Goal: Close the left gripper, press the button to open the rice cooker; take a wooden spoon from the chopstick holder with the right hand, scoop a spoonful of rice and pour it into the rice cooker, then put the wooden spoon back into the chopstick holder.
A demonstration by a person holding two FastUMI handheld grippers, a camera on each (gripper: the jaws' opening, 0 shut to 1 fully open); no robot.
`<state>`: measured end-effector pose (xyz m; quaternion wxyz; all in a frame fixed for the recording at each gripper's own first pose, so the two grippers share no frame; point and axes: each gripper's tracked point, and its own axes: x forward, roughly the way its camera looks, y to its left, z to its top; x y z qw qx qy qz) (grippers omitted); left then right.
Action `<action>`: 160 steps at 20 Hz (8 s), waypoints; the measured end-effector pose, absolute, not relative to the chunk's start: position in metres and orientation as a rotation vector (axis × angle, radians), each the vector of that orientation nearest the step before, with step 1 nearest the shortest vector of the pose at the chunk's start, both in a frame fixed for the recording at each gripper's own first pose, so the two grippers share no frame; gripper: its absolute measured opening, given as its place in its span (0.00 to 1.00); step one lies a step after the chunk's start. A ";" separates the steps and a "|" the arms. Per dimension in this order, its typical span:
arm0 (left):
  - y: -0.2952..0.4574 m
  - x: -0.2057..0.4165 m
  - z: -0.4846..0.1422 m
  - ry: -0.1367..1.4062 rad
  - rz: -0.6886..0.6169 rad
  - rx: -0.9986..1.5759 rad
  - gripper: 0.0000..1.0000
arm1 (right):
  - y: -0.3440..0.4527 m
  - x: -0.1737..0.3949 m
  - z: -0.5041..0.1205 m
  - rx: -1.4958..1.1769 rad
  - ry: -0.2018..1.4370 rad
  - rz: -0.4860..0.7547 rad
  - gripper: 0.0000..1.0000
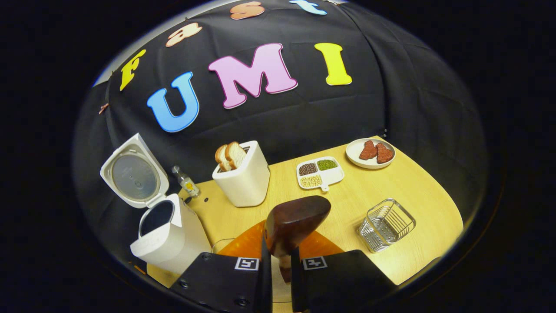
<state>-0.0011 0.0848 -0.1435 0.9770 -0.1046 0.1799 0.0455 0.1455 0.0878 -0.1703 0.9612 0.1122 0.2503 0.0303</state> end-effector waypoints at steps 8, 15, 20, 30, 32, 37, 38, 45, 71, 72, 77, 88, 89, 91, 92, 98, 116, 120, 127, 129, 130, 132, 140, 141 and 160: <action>0.108 -0.009 -0.172 0.408 0.116 -0.216 0.96 | 0.108 0.140 -0.210 0.137 0.481 0.057 0.22; 0.106 -0.024 -0.182 0.420 0.129 -0.234 0.96 | 0.157 0.114 -0.226 0.340 0.605 0.108 0.22; 0.110 -0.034 -0.188 0.421 0.148 -0.240 0.96 | 0.173 0.113 -0.225 0.576 0.698 0.096 0.22; 0.130 -0.044 -0.186 0.399 0.192 -0.267 0.96 | 0.129 0.102 -0.237 0.934 0.767 -0.063 0.22; 0.131 -0.044 -0.189 0.401 0.189 -0.271 0.96 | 0.116 0.098 -0.232 0.954 0.758 -0.087 0.22; 0.135 -0.043 -0.195 0.416 0.169 -0.275 0.96 | 0.092 0.105 -0.201 1.044 0.703 -0.122 0.22; 0.135 -0.044 -0.194 0.417 0.168 -0.279 0.96 | 0.090 0.105 -0.192 1.071 0.694 -0.123 0.22; 0.147 -0.041 -0.187 0.390 0.191 -0.310 0.96 | 0.104 0.126 -0.138 1.206 0.647 -0.081 0.21; 0.228 -0.061 -0.206 0.395 0.368 -0.386 0.96 | 0.359 0.218 -0.085 1.255 0.766 0.300 0.21; 0.229 -0.061 -0.206 0.396 0.370 -0.387 0.96 | 0.368 0.220 -0.090 1.204 0.762 0.311 0.21; 0.237 -0.067 -0.201 0.401 0.378 -0.346 0.96 | 0.400 0.225 -0.106 0.932 0.685 0.377 0.21; 0.220 -0.069 -0.213 0.447 0.343 -0.347 0.98 | 0.430 0.211 -0.139 0.484 0.583 0.492 0.21; 0.218 -0.068 -0.213 0.447 0.338 -0.345 0.96 | 0.434 0.209 -0.138 0.457 0.574 0.513 0.21; 0.217 -0.066 -0.213 0.446 0.330 -0.344 0.96 | 0.439 0.205 -0.135 0.402 0.555 0.547 0.21; 0.216 -0.065 -0.213 0.445 0.328 -0.342 0.98 | 0.443 0.203 -0.133 0.372 0.542 0.566 0.21; 0.214 -0.062 -0.215 0.446 0.321 -0.336 0.96 | 0.459 0.184 -0.131 0.103 0.436 0.689 0.21; 0.201 -0.063 -0.207 0.416 0.296 -0.324 0.96 | 0.476 0.138 -0.097 -0.137 0.275 0.822 0.21; 0.203 -0.057 -0.195 0.385 0.289 -0.293 0.98 | 0.435 0.151 -0.064 0.011 0.284 0.737 0.21; 0.182 -0.039 -0.171 0.348 0.237 -0.257 0.98 | 0.309 0.187 -0.004 0.309 0.274 0.509 0.21; 0.168 -0.033 -0.165 0.343 0.211 -0.250 0.96 | 0.262 0.192 0.007 0.338 0.257 0.445 0.21; 0.158 -0.030 -0.163 0.344 0.197 -0.245 0.96 | 0.236 0.190 0.015 0.352 0.248 0.414 0.21; 0.139 -0.023 -0.160 0.347 0.168 -0.232 0.96 | 0.186 0.191 0.024 0.374 0.234 0.356 0.21; 0.061 0.000 -0.146 0.368 0.087 -0.201 0.96 | 0.005 0.195 0.016 0.427 0.234 0.124 0.20; 0.054 0.002 -0.143 0.369 0.085 -0.193 0.96 | -0.016 0.197 0.010 0.428 0.240 0.099 0.21; -0.013 0.031 -0.095 0.389 0.207 -0.174 0.96 | -0.127 0.232 -0.190 0.382 0.505 -0.028 0.21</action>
